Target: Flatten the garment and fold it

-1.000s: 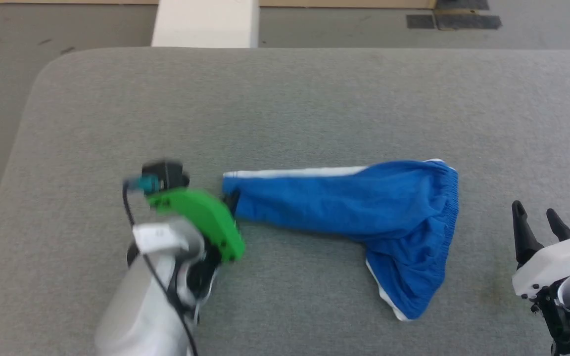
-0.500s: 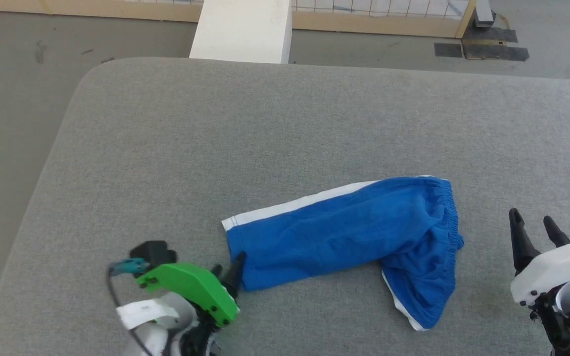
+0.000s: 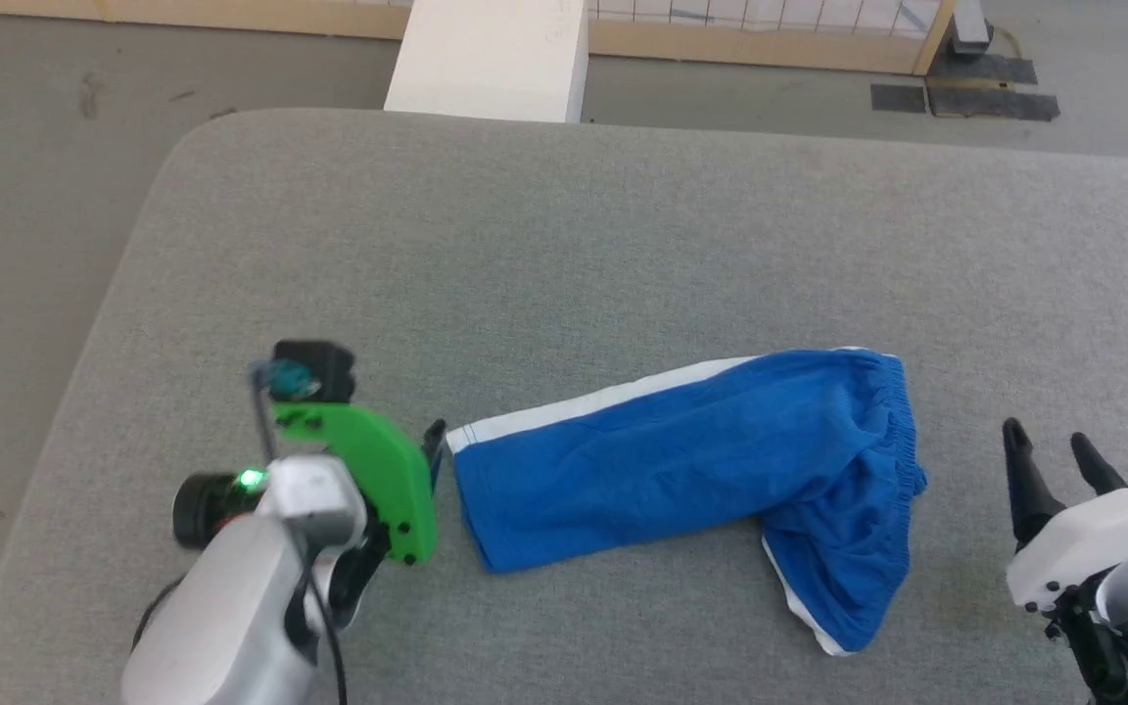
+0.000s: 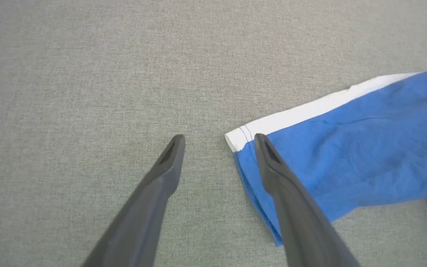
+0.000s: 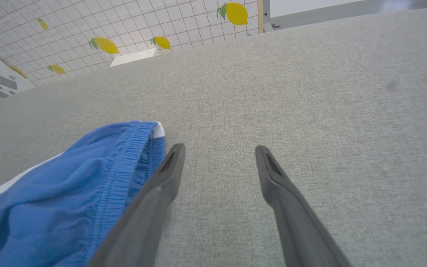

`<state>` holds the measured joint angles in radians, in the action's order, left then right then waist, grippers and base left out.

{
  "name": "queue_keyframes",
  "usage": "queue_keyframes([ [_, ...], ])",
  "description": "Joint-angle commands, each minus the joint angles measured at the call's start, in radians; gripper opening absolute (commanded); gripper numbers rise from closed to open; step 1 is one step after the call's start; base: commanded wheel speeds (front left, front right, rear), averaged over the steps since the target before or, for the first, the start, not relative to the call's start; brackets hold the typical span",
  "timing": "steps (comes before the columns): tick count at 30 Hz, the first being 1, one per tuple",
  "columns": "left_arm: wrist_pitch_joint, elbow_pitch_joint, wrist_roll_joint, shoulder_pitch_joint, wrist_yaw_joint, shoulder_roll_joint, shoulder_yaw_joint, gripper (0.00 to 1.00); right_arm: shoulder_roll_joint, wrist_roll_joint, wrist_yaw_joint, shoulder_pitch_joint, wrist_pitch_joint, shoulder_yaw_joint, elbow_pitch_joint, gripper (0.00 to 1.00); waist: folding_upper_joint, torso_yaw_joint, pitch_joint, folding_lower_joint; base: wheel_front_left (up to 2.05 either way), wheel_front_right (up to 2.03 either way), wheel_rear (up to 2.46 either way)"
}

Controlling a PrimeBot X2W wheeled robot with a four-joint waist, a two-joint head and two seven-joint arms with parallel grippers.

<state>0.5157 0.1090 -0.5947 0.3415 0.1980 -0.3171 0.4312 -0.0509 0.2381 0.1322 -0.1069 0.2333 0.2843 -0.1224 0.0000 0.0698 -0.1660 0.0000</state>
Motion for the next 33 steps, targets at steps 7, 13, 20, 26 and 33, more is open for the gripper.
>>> queue_keyframes([
  [7, 0.144, 0.15, 0.01, 0.138, -0.058, 0.02, 0.086, 1.0, 0.001, 0.004, -0.002, -0.016, -0.001, -0.004, 0.01, 1.0, 0.0, -0.037, -0.055, 0.0, 0.0, 0.0, 0.0],
  [13, 0.197, 0.23, -0.019, 0.168, -0.058, 0.043, 0.091, 1.0, 0.001, 0.005, -0.002, -0.023, -0.008, 0.0, 0.008, 1.0, 0.0, -0.058, -0.084, 0.0, 0.0, 0.0, 0.0],
  [20, 0.169, 0.28, -0.043, 0.148, -0.073, 0.071, 0.095, 0.0, 0.001, 0.005, -0.002, -0.031, -0.013, -0.002, 0.003, 1.0, 0.0, -0.058, -0.096, 0.0, 0.0, 0.0, 0.0],
  [26, 0.049, 0.222, -0.09, 0.111, -0.058, 0.102, 0.026, 0.0, 0.001, -0.011, -0.002, -0.058, 0.005, -0.036, 0.03, 1.0, 0.0, -0.043, -0.09, 0.0, 0.0, 0.0, 0.0],
  [33, -0.041, 0.089, -0.116, 0.042, -0.043, 0.121, -0.013, 0.0, -0.006, -0.06, -0.002, -0.153, 0.155, -0.139, 0.066, 1.0, 0.0, -0.023, -0.094, 0.0, 0.0, 0.0, 0.0],
])
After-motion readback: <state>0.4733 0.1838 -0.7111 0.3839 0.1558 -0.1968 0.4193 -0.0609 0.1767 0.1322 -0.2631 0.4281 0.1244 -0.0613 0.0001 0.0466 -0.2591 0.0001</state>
